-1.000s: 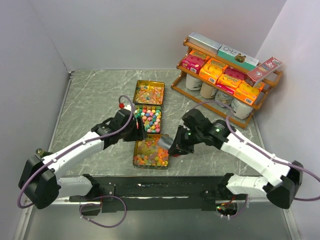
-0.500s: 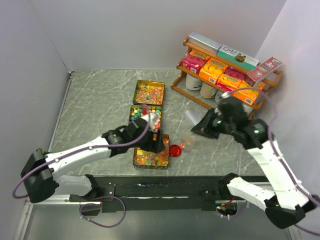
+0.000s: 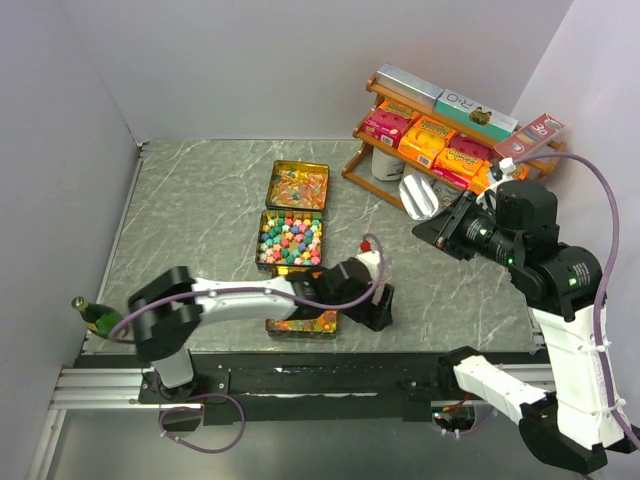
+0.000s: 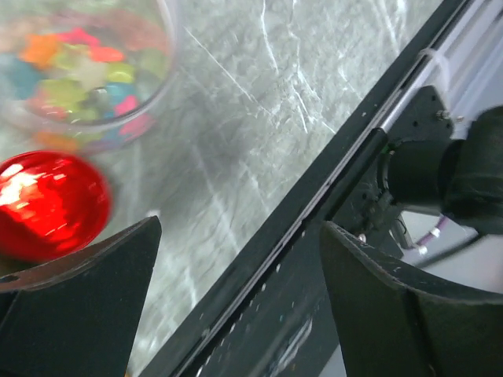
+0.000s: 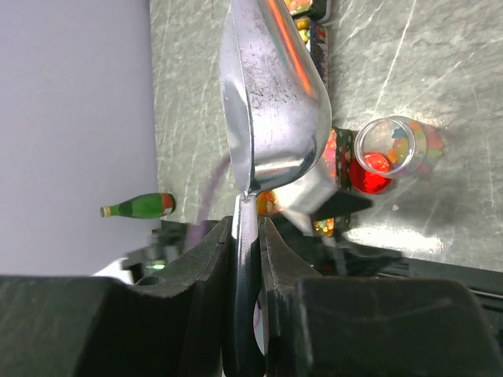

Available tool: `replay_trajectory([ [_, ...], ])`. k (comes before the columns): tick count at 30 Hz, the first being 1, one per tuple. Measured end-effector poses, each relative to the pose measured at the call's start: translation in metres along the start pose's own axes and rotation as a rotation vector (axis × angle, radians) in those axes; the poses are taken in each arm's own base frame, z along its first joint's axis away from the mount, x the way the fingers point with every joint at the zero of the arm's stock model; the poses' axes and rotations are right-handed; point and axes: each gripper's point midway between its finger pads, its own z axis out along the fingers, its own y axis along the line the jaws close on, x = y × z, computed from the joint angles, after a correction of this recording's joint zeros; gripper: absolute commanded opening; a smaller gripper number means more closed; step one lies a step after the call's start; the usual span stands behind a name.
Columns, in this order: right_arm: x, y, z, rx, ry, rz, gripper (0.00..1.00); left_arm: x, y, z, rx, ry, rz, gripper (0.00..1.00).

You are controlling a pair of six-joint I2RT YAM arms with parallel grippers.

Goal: Pack the candies
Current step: Adjust the packing bottle at the center of the board.

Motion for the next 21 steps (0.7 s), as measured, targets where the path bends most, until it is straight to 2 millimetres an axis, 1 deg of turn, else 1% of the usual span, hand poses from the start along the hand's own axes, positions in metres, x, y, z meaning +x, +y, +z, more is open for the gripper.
replay_trajectory([
  [2,-0.002,0.000,-0.003,0.003,-0.006,0.003,0.00,0.009,-0.002,0.018,-0.003,0.024,-0.003,0.88],
  [4,-0.002,-0.001,-0.004,0.009,-0.009,0.006,0.00,0.013,0.000,0.033,-0.026,0.033,-0.009,0.88],
  [6,-0.001,-0.004,-0.007,0.015,-0.008,0.009,0.00,0.013,0.005,0.045,-0.060,0.029,-0.017,0.88],
  [8,0.001,-0.006,-0.011,0.018,-0.013,0.011,0.00,0.007,0.012,0.054,-0.111,0.004,-0.029,0.88],
  [11,0.003,-0.007,-0.019,0.011,-0.024,0.011,0.00,-0.007,0.023,0.062,-0.195,-0.044,-0.049,0.88],
  [15,0.005,-0.011,-0.026,0.013,-0.036,0.015,0.00,-0.024,0.031,0.070,-0.274,-0.100,-0.070,0.88],
  [19,0.006,-0.011,-0.033,0.008,-0.052,0.016,0.00,-0.029,0.047,0.077,-0.356,-0.118,-0.097,0.88],
  [21,0.007,-0.012,-0.033,0.011,-0.050,0.020,0.00,-0.028,0.059,0.081,-0.400,-0.115,-0.113,0.88],
])
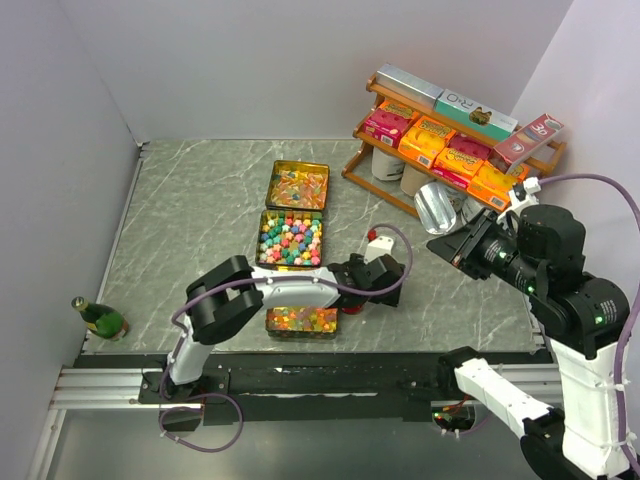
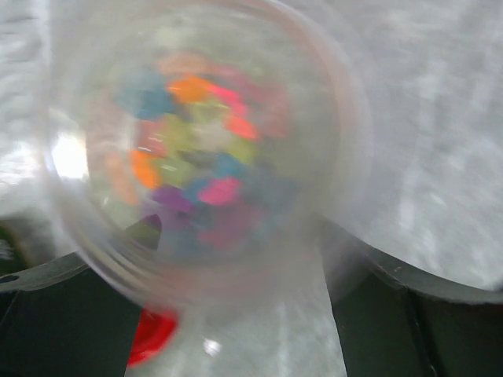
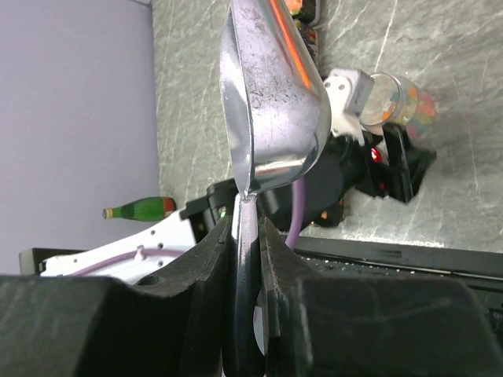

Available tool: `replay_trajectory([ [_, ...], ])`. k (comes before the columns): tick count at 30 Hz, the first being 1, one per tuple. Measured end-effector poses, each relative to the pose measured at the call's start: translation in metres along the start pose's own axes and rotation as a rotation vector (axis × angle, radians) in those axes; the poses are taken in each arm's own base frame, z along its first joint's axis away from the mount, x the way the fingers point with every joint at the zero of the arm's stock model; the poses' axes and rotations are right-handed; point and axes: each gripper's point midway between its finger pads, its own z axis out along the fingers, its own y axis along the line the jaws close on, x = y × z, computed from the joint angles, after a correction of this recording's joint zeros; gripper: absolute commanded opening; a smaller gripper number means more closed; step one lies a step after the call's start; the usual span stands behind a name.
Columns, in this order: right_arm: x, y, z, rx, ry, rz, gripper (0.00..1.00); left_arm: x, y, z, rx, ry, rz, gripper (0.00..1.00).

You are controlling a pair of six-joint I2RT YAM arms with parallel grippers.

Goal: Pack the candies
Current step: Adjust the packing bottle at the center of the board.

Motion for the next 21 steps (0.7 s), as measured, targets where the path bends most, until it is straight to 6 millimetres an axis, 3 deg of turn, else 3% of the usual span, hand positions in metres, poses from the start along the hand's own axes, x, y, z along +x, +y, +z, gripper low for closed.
replay_trajectory([
  [4,0.002,-0.002,0.002,0.007,0.007,0.006,0.00,-0.006,0.030,0.018,-0.095,0.006,-0.037,0.88],
  [9,0.006,-0.006,0.006,0.019,0.022,0.017,0.00,-0.039,0.061,0.033,-0.163,-0.032,-0.099,0.88],
  [15,0.006,-0.006,0.006,0.018,0.022,0.030,0.00,-0.085,0.079,0.048,-0.183,-0.100,-0.165,0.87],
  [21,0.008,-0.006,0.008,0.018,0.029,0.037,0.00,-0.091,0.084,0.069,-0.189,-0.107,-0.142,0.88],
])
